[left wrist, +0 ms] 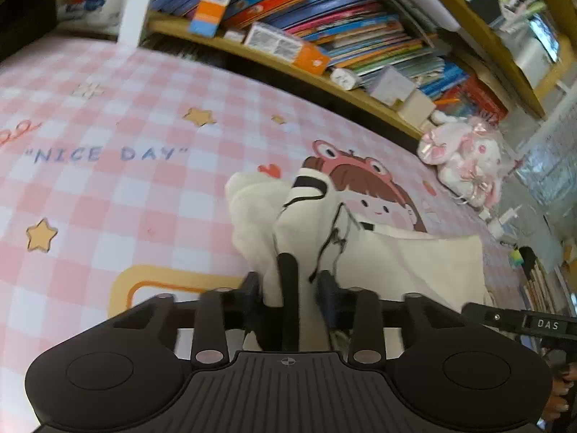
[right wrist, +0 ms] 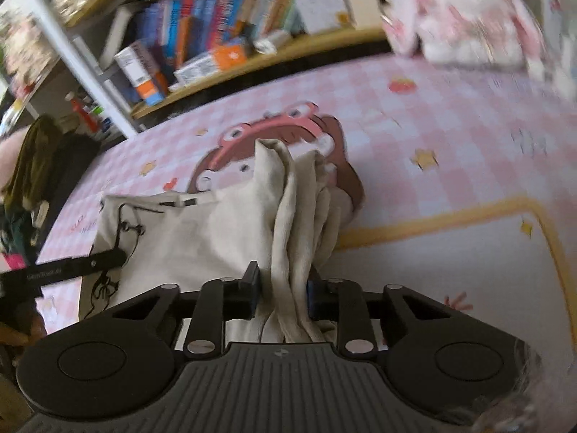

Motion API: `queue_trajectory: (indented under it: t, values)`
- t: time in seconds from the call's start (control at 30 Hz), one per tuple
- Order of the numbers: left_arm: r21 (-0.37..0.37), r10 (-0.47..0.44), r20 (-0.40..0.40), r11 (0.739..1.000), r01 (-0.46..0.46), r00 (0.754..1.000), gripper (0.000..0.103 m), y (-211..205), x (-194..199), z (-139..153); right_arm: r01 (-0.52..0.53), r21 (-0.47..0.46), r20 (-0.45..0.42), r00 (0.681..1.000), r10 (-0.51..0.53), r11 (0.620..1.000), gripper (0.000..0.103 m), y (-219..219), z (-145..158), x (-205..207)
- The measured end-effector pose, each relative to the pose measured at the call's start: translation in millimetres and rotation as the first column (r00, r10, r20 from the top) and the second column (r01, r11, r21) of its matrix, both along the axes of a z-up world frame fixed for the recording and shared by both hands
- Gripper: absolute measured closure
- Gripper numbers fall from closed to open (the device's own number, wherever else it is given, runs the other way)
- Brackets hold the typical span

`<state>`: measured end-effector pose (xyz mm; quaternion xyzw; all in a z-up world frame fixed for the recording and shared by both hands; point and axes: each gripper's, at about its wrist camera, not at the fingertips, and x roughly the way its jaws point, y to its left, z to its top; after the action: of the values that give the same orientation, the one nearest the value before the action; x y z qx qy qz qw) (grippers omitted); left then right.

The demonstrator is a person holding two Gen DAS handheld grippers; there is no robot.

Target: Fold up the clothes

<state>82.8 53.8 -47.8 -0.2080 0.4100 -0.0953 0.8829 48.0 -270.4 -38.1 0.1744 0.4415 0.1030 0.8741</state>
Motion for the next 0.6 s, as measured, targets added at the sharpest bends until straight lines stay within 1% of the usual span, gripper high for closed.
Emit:
queue_trajectory:
  t: [0.03, 0.07, 0.13, 0.2, 0.27, 0.33, 0.37, 0.43, 0.47, 0.5, 0.6]
  values:
    - [-0.007, 0.004, -0.010, 1.000, -0.004, 1.000, 0.057, 1.8, 0.3, -1.6, 0.012, 0.009, -0.014, 1.000, -0.012, 1.000, 0.065, -3.8, -1.8, 0.8]
    - [-0.006, 0.004, -0.007, 1.000, -0.004, 1.000, 0.056, 0.1, -0.4, -0.7, 0.019, 0.022, -0.027, 0.999, -0.018, 1.000, 0.061, -6.8, -3.4, 1.6]
    - [-0.001, 0.003, 0.002, 1.000, -0.003, 1.000, 0.052, -3.8, -2.1, 1.4, 0.023, 0.043, -0.044, 0.999, -0.022, 0.999, 0.058, -9.8, -5.7, 2.8]
    - [0.004, 0.002, 0.010, 1.000, -0.002, 1.000, 0.052, -7.7, -3.8, 3.5, 0.016, 0.047, -0.046, 0.999, -0.014, 0.999, 0.057, -8.1, -6.1, 3.1]
    - [0.008, 0.001, 0.019, 1.000, -0.001, 1.000, 0.059, -11.7, -5.5, 5.6, 0.008, 0.052, -0.048, 0.999, -0.006, 0.999, 0.056, -6.4, -6.6, 3.4]
    - [0.013, -0.001, 0.028, 1.000, 0.000, 1.000, 0.071, -15.6, -7.2, 7.7, 0.001, 0.057, -0.049, 0.999, 0.002, 0.998, 0.062, -4.6, -7.1, 3.7]
    - [0.015, -0.001, 0.032, 1.000, 0.001, 0.999, 0.078, -17.5, -8.0, 8.8, -0.003, 0.059, -0.050, 0.999, 0.006, 0.998, 0.071, -3.8, -7.3, 3.9]
    - [0.020, -0.002, 0.041, 1.000, 0.002, 0.999, 0.083, -21.4, -9.7, 10.9, -0.011, 0.064, -0.052, 0.999, 0.014, 0.998, 0.077, -2.1, -7.8, 4.2]
    - [0.022, -0.003, 0.045, 1.000, 0.002, 0.999, 0.084, -23.4, -10.6, 12.0, -0.014, 0.066, -0.052, 0.998, 0.018, 0.998, 0.081, -1.2, -8.0, 4.3]
    - [0.024, -0.004, 0.049, 1.000, 0.002, 0.999, 0.084, -25.3, -11.4, 13.0, -0.024, 0.058, -0.033, 0.999, 0.026, 0.998, 0.083, -0.4, -4.8, 2.1]
    - [0.031, -0.006, 0.062, 1.000, 0.004, 0.998, 0.085, -31.2, -13.9, 16.2, -0.053, 0.020, 0.038, 0.998, 0.052, 0.998, 0.084, 2.5, 8.6, -6.4]
